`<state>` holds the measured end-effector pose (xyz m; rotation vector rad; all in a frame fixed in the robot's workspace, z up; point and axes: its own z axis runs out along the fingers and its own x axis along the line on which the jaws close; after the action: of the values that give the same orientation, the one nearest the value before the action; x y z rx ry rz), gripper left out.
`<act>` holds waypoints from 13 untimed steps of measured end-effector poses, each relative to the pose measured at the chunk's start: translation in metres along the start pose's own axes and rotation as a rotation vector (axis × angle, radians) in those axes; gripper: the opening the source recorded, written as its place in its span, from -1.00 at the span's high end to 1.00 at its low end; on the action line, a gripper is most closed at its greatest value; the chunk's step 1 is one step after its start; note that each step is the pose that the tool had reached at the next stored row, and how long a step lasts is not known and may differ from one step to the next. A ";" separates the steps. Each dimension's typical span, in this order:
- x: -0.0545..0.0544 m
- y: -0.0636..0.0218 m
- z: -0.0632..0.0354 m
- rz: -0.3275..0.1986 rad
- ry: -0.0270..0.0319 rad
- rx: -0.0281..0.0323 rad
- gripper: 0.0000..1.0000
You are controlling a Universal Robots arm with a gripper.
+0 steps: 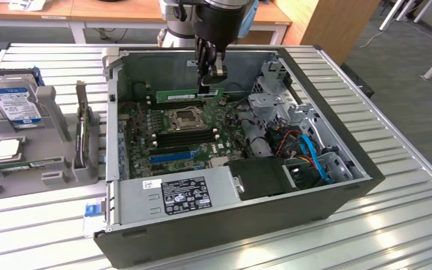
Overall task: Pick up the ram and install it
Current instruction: 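Insert the ram into the slot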
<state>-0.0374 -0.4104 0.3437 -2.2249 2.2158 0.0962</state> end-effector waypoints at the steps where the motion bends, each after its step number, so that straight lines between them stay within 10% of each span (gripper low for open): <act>1: 0.000 0.0000 0.0000 0.000 0.0000 0.0000 0.76; 13: 0.000 -0.0004 0.0090 0.000 -0.0004 0.0000 0.76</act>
<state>-0.0373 -0.4104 0.3347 -2.2247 2.2156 0.0966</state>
